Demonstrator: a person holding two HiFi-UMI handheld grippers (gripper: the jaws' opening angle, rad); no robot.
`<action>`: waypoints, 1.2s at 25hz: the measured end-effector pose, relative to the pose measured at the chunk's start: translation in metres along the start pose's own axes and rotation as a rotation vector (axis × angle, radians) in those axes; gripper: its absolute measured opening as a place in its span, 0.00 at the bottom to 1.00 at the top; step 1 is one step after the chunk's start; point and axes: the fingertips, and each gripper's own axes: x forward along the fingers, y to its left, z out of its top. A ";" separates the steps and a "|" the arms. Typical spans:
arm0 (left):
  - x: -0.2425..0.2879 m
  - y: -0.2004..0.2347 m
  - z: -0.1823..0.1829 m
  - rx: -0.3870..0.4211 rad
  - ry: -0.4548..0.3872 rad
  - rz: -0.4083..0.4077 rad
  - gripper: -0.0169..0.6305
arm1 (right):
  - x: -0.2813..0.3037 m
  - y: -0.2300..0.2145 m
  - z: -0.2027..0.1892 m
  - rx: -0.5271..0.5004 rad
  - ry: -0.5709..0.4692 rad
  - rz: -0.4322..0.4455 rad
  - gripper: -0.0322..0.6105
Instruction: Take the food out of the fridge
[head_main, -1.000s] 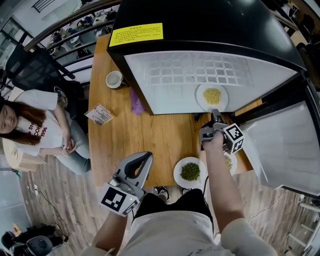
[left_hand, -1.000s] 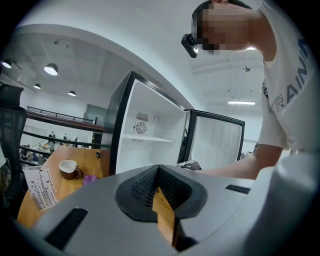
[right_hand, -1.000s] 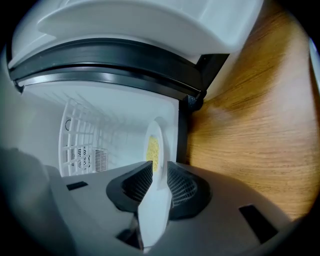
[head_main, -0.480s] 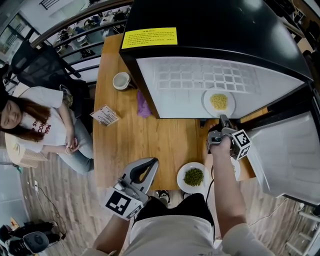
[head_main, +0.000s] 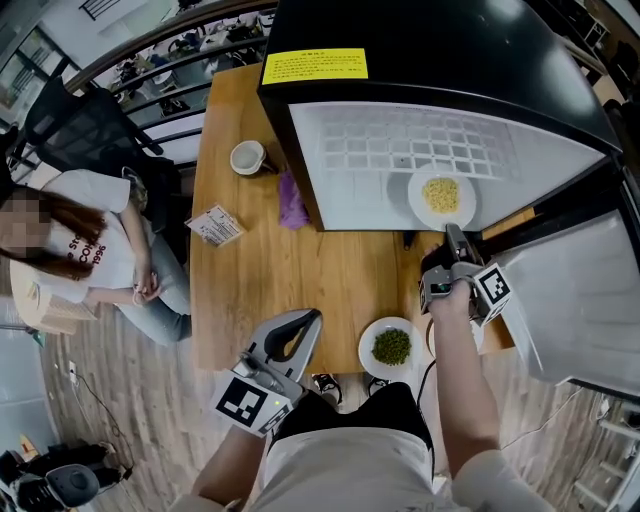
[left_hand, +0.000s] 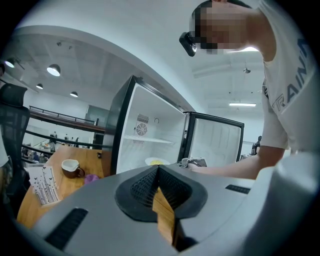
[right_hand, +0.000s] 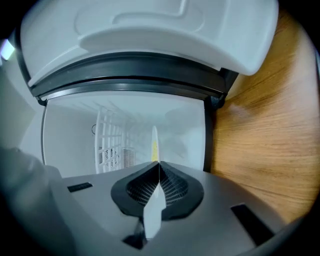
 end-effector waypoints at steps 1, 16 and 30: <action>-0.002 -0.001 0.001 0.003 -0.007 -0.003 0.04 | -0.007 0.003 -0.002 -0.005 0.007 0.002 0.09; -0.063 0.010 0.011 0.025 -0.078 0.064 0.04 | -0.142 0.017 -0.119 -0.163 0.402 0.055 0.09; -0.106 0.016 -0.010 -0.002 -0.062 0.161 0.04 | -0.201 -0.098 -0.261 -0.232 0.819 -0.075 0.09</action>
